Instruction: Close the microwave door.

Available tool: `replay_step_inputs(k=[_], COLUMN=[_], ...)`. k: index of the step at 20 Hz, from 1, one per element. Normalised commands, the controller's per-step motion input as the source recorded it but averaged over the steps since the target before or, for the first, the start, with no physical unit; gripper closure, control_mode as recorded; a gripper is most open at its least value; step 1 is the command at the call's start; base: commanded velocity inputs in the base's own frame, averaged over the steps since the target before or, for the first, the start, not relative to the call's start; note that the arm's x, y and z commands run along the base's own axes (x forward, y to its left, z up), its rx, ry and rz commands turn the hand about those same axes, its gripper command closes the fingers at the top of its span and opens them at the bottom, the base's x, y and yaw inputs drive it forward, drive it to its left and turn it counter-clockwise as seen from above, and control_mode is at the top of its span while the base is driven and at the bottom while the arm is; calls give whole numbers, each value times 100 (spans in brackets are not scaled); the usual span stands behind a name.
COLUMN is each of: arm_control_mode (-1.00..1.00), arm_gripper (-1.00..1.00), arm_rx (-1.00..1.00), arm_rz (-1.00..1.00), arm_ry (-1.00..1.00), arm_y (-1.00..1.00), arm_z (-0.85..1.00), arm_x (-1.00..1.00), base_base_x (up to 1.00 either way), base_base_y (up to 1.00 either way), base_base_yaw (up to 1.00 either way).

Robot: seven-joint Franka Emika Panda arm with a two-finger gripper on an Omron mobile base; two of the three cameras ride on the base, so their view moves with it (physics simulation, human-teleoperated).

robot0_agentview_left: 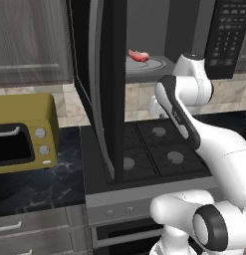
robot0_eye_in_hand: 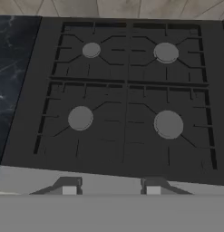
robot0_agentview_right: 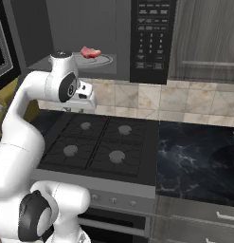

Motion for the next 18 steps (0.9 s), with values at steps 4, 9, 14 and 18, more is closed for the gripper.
replay_step_inputs(k=[4, 9, 14, 18], arm_control_mode=[-100, -100, -100, -100], arm_gripper=[-100, -100, -100, -100], arm_rx=[0, 0, 1, 0], arm_rz=[0, 8, 15, 16], arm_ry=[-9, -36, -39, -36], arm_y=[3, 23, 29, 49], arm_z=[3, 30, 48, 37], arm_x=[-42, -97, -100, -100], base_base_x=[0, 0, 0, 0], base_base_y=[0, 0, 0, 0], base_base_yaw=[0, 0, 0, 0])
